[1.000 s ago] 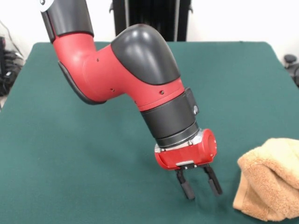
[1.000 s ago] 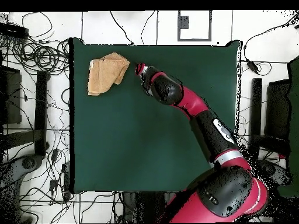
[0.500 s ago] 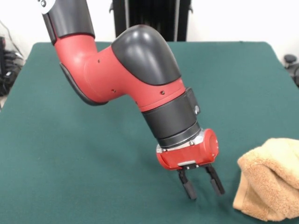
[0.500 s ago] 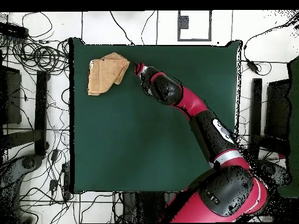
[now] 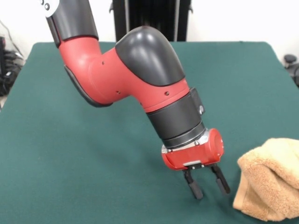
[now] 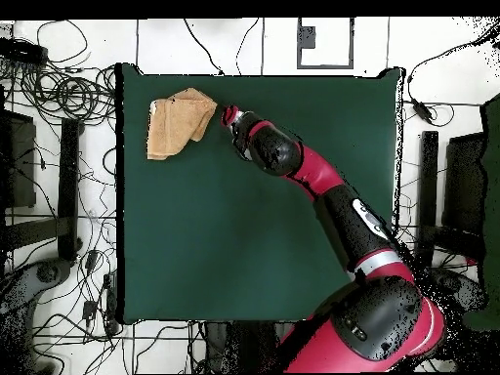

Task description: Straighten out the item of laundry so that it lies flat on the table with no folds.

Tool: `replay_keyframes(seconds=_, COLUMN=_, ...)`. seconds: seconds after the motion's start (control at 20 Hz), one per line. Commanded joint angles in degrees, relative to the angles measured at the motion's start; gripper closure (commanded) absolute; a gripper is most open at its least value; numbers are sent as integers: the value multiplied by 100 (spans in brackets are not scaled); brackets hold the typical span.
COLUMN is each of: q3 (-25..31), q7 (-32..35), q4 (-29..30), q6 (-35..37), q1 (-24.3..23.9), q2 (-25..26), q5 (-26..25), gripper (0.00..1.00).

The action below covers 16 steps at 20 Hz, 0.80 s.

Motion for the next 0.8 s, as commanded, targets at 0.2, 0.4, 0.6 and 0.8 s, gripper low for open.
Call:
replay_keyframes(seconds=0.2, q3=80, q7=512, q4=900, q6=322, q1=256, q2=674, q5=82, gripper=0)
replay_keyframes(seconds=0.4, q3=111, q7=537, q4=919, q6=363, q1=234, q2=695, q5=123, gripper=0)
replay_keyframes(seconds=0.6, q3=138, q7=512, q4=915, q6=402, q1=215, q2=716, q5=138, gripper=0)
replay_keyframes(seconds=0.8, q3=209, q7=469, q4=899, q6=502, q1=165, q2=784, q5=187, gripper=0)
